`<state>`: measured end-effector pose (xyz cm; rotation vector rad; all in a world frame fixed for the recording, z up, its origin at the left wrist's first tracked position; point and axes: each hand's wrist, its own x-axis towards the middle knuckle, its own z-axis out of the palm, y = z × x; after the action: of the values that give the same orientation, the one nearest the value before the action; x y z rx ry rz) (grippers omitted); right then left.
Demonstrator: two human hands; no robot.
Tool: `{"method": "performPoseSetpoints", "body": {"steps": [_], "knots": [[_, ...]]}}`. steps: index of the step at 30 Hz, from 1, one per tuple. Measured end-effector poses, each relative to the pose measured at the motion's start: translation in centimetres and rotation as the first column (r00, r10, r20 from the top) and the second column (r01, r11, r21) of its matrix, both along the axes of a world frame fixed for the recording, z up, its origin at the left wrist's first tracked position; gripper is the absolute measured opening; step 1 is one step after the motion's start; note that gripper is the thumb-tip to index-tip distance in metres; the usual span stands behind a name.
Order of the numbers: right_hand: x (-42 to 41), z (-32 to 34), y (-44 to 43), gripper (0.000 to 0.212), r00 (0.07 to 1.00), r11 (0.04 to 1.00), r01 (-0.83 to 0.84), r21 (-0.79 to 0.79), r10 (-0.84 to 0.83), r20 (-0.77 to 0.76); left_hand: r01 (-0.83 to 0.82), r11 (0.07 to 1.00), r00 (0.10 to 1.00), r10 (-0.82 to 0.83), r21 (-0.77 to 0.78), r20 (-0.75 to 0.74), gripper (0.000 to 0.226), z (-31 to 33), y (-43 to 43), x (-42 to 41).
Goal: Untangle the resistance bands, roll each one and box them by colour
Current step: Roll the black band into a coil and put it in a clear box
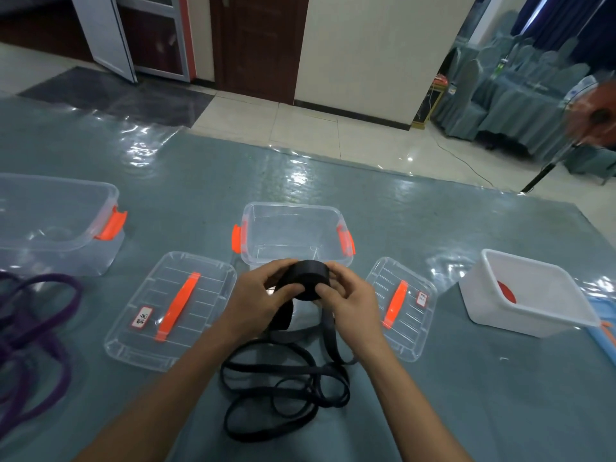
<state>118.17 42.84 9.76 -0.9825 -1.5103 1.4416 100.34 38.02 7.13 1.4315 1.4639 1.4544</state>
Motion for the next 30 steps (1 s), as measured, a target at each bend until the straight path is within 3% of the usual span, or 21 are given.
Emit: {"method": "performPoseSetpoints", "body": {"steps": [3, 8, 11, 13, 15, 19, 24, 27, 30], "knots": [[-0.6, -0.2, -0.6, 0.033, 0.997, 0.994, -0.005, -0.108, -0.002, -0.072, -0.010, 1.000, 0.999, 0.011, -0.013, 0.035, 0.040, 0.1, -0.2, -0.1], [0.1, 0.6, -1.0, 0.040, 0.944, 0.970, -0.059, 0.235, -0.022, 0.330, 0.034, 0.999, 0.983, -0.032, 0.009, -0.182, 0.039, 0.1, -0.7, -0.9], [0.4, 1.3, -0.9, 0.039, 0.942, 0.965, -0.077, 0.250, -0.012, 0.336, 0.059, 0.998, 0.982, -0.055, 0.015, -0.178, 0.036, 0.1, -0.8, -1.0], [0.4, 1.5, -0.9, 0.040, 0.970, 0.985, -0.009, 0.173, -0.033, 0.240, 0.045, 0.999, 0.995, -0.045, 0.001, -0.086, 0.037, 0.0, -0.9, -0.9], [0.3, 1.4, -0.9, 0.035, 0.996, 0.998, 0.065, -0.009, -0.064, 0.065, 0.019, 1.000, 0.999, -0.018, -0.021, 0.044, 0.039, -0.1, -1.0, -0.8], [-0.4, 0.3, -1.4, 0.029, 0.948, 0.934, 0.065, -0.351, -0.168, -0.271, 0.010, 0.999, 0.987, -0.004, -0.037, 0.161, 0.038, -0.4, -1.2, -0.7], [-0.8, -0.8, -1.9, 0.029, 0.925, 0.909, -0.041, -0.414, -0.123, -0.360, 0.003, 0.999, 0.987, 0.004, -0.041, 0.159, 0.038, 0.0, -1.4, -0.6], [-0.5, -0.6, -1.8, 0.028, 0.961, 0.945, 0.001, -0.328, -0.091, -0.261, 0.000, 0.999, 0.995, 0.004, -0.041, 0.100, 0.040, 0.6, -1.4, -0.3], [0.4, 0.4, -1.5, 0.039, 0.981, 0.994, 0.030, 0.107, -0.050, 0.185, 0.011, 0.999, 0.999, -0.012, -0.034, -0.038, 0.039, 1.1, -1.2, -0.2]]}}
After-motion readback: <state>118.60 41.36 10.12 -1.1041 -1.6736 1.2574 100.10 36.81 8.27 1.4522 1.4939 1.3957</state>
